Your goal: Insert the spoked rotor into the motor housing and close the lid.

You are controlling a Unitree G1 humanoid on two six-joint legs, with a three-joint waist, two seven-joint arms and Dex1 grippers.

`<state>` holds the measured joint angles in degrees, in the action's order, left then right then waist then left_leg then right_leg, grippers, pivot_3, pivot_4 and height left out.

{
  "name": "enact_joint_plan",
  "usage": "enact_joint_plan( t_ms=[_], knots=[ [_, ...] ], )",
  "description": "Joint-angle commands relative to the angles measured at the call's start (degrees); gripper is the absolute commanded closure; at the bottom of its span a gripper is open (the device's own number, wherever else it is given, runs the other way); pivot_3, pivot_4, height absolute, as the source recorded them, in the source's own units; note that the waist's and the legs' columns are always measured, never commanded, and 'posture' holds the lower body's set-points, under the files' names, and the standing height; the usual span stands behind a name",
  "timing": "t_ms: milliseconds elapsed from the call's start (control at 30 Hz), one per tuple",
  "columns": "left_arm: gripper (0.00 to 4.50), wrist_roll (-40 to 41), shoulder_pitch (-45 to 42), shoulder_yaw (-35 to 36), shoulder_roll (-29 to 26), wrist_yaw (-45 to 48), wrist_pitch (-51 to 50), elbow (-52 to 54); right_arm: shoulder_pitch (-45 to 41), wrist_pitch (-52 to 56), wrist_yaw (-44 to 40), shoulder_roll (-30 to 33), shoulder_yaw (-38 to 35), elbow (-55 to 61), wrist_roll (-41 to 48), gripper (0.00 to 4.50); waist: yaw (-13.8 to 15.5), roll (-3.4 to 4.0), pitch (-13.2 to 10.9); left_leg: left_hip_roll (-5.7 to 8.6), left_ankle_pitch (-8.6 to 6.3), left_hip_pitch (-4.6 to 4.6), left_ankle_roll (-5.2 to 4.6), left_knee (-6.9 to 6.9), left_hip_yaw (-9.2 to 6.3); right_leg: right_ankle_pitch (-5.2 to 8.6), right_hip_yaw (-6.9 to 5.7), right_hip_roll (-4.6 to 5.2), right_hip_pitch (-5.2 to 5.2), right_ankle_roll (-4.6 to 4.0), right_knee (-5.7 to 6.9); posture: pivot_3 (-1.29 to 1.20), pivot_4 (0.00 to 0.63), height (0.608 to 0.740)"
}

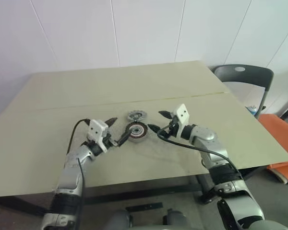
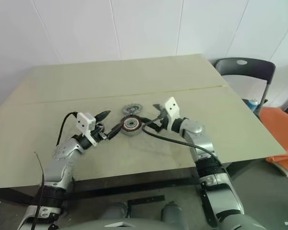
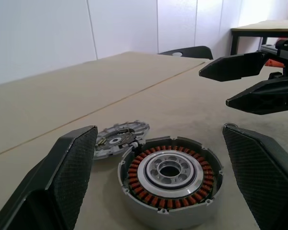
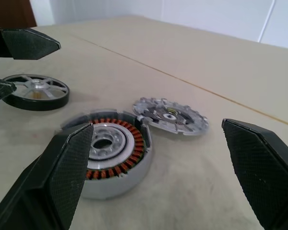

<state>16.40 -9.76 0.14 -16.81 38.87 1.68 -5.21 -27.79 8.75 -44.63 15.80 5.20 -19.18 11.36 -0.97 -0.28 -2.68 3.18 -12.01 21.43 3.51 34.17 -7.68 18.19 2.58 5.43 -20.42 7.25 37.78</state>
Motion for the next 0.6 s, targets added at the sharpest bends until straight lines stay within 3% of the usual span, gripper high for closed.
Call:
enact_joint_plan(
  t_ms=[33, 600],
  knots=[
    [0.04, 0.0, -2.0, 0.6, -0.4, 0.7, 1.8, -1.0, -0.8, -0.4, 0.7, 0.1, -0.7, 3.6, 0.3, 0.00, 0.0, 0.01, 0.0, 0.00, 0.00, 0.00, 0.00, -0.01, 0.00, 0.00, 0.00, 0.00, -0.01, 0.00, 0.00, 0.00, 0.000, 0.740],
    [0.04, -0.8, -2.9, 1.3, -0.8, 2.6, 6.3, -7.7, -0.8, 0.3, 5.0, 2.5, 0.0, 2.6, -3.6, 0.00, 0.3, 0.01, 0.0, 0.00, 0.00, 0.05, 0.00, -0.06, -0.02, 0.00, -0.01, 0.02, 0.03, 0.00, -0.20, 0.00, 0.000, 0.740]
  ],
)
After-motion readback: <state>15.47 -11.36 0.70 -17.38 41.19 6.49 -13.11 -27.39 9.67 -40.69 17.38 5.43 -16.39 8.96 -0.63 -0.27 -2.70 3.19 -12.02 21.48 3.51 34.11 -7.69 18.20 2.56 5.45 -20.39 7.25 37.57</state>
